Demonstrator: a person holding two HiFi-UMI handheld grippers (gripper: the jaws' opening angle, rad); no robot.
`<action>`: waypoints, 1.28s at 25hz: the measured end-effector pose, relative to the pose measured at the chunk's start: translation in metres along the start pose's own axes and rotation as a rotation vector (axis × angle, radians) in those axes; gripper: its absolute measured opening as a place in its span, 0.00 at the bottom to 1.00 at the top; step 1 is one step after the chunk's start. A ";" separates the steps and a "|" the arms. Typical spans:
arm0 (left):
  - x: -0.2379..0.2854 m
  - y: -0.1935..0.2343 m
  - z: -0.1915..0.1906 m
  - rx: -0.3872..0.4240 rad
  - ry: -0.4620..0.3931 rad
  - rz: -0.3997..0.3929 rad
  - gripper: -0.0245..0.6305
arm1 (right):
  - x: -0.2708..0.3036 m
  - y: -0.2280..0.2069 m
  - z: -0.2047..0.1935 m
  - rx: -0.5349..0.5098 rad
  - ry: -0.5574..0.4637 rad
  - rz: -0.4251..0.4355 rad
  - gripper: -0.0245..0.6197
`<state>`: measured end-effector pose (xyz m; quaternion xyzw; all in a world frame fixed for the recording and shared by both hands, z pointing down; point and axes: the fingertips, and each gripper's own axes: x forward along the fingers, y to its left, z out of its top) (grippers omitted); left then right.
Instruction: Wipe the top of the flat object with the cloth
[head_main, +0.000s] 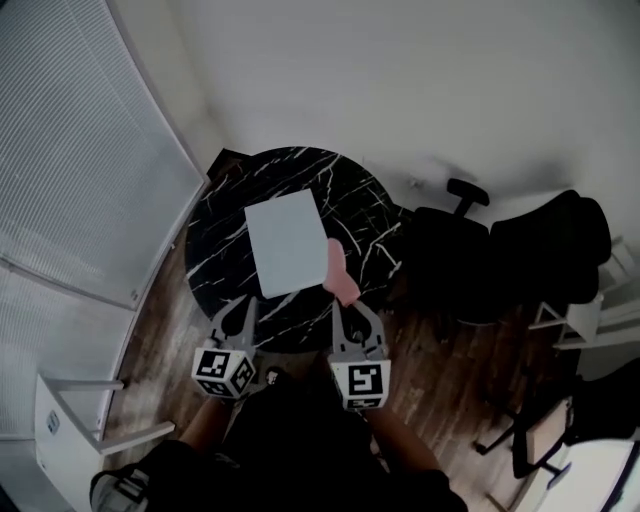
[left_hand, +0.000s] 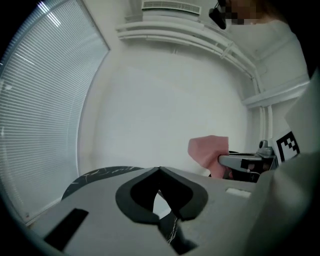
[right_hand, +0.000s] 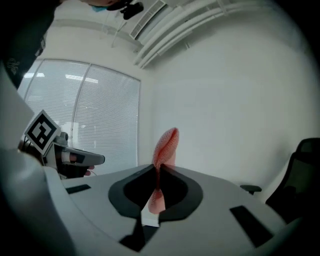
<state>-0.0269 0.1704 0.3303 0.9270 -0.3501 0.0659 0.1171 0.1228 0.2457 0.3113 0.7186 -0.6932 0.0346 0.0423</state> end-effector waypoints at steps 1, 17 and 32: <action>-0.003 -0.004 0.010 0.017 -0.023 -0.020 0.04 | -0.006 0.001 0.008 -0.015 -0.013 -0.023 0.05; -0.056 -0.006 0.069 0.101 -0.169 -0.137 0.04 | -0.023 0.057 0.086 -0.140 -0.136 -0.061 0.05; -0.045 -0.003 0.069 0.098 -0.175 -0.104 0.04 | -0.022 0.036 0.078 -0.177 -0.102 -0.065 0.05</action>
